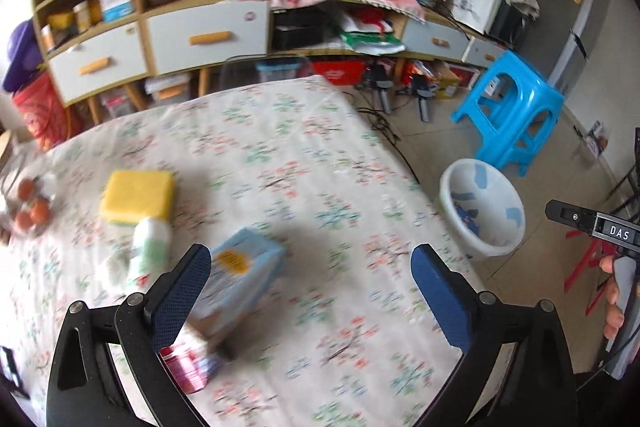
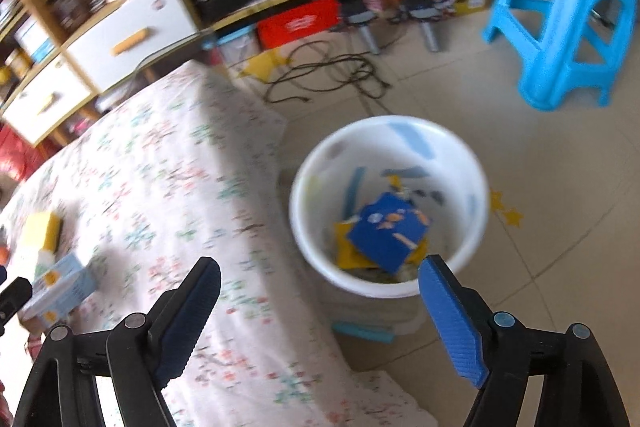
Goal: Collect trash
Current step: 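Move both tools back over the trash on the table, then grasp the red can with the left tool while the right tool grasps the milk carton, then carry the carton to the bin and open the right tool while the left tool carries the can, then open the left tool over the bin to drop the red can, then move both tools back over the table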
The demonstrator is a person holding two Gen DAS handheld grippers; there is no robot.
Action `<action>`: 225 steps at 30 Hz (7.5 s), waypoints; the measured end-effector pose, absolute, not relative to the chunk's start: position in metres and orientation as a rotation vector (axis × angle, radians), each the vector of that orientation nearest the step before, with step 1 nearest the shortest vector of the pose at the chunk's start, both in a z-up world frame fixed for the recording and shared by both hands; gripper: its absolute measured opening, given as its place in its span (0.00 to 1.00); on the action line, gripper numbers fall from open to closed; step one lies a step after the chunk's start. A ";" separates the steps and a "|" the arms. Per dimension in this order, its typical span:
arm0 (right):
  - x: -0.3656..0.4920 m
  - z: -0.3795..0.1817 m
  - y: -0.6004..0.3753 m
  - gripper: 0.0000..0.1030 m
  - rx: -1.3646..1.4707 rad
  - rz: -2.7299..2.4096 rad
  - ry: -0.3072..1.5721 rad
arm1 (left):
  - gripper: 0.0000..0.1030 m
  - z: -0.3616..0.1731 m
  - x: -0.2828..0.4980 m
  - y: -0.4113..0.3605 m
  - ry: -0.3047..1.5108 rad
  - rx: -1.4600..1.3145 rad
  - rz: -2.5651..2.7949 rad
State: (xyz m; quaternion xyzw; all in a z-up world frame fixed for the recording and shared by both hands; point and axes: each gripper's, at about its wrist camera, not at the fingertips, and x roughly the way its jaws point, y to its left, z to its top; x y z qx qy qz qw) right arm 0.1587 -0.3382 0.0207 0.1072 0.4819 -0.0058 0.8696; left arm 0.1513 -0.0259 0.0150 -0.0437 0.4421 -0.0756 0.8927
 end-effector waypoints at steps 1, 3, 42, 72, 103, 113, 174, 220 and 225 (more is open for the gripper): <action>0.159 0.021 -0.329 0.83 0.207 0.002 1.007 | 0.98 0.014 0.147 -0.014 0.916 -0.097 -0.142; 0.159 0.022 -0.315 0.83 0.178 0.018 1.004 | 0.98 0.011 0.139 0.007 0.909 -0.108 -0.116; 0.165 -0.006 -0.213 0.84 0.039 0.127 1.100 | 0.93 -0.089 0.137 0.044 1.244 0.081 -0.294; 0.182 -0.032 -0.111 0.84 0.087 0.272 1.202 | 0.66 -0.077 0.076 0.144 1.203 -0.168 -0.083; 0.168 -0.084 -0.087 0.88 0.331 0.272 1.371 | 0.69 -0.110 0.089 0.159 1.257 -0.162 0.007; 0.165 -0.102 -0.050 0.89 0.306 0.176 1.362 | 0.70 -0.107 0.062 0.173 1.217 -0.179 -0.010; 0.194 -0.040 -0.417 0.81 0.581 -0.158 1.158 | 0.65 -0.049 0.200 -0.109 1.172 -0.130 -0.497; 0.150 -0.024 -0.460 0.82 0.505 -0.191 1.132 | 0.94 -0.043 0.228 -0.172 1.075 -0.080 -0.350; 0.160 -0.021 -0.425 0.83 0.452 -0.147 1.142 | 1.00 -0.045 0.214 -0.123 1.075 -0.111 -0.305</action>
